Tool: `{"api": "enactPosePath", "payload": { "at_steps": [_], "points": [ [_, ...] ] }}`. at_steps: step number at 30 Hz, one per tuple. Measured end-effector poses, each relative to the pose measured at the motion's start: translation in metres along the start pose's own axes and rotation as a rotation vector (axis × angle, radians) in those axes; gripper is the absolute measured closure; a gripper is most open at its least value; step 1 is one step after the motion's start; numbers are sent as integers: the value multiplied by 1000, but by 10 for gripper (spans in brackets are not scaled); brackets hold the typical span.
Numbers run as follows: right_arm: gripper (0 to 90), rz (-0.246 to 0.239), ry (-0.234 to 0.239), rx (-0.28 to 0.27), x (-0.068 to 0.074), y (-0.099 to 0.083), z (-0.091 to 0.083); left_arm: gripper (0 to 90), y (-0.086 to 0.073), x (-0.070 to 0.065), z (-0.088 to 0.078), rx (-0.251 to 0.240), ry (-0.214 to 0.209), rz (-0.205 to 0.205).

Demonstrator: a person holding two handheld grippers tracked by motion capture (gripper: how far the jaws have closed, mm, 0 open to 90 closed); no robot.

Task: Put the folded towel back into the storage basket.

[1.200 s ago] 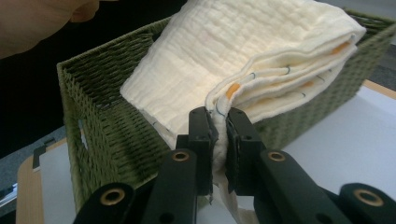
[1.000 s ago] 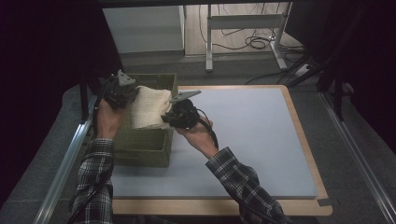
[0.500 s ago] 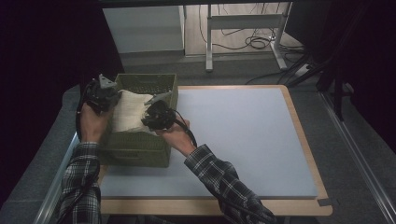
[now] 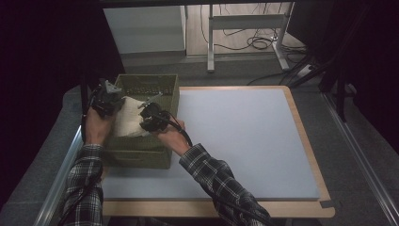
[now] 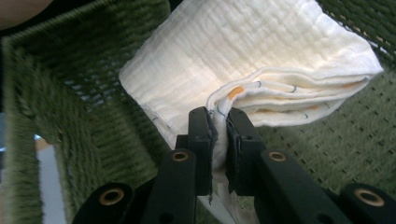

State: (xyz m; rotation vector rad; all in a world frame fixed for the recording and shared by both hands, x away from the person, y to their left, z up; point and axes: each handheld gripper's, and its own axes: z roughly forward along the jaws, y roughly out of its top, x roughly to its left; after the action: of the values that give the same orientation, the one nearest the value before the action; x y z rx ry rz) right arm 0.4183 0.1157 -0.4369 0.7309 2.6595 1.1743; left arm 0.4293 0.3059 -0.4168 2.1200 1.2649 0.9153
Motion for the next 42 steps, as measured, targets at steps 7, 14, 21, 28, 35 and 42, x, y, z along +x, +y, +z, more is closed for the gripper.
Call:
{"api": "enactPosePath", "payload": {
  "at_steps": [7,14,21,28,35,42],
  "points": [
    [811,-18,-17,52,-3,-4,7,839,-1,-7,15,44,-12,19],
    [806,-73,-28,95,1,-2,11,838,-5,-10,23,98,-15,52],
    [742,-99,-36,128,4,-1,13,809,-8,-12,32,133,-28,37],
    [675,-94,-43,90,0,-1,10,612,-11,-12,34,117,-24,-1],
    [604,-88,-41,51,-3,0,1,488,-11,-11,26,73,-45,-53],
    [481,-95,-36,13,-6,-5,-10,379,-10,-17,23,46,-72,-85]
  ]
}}
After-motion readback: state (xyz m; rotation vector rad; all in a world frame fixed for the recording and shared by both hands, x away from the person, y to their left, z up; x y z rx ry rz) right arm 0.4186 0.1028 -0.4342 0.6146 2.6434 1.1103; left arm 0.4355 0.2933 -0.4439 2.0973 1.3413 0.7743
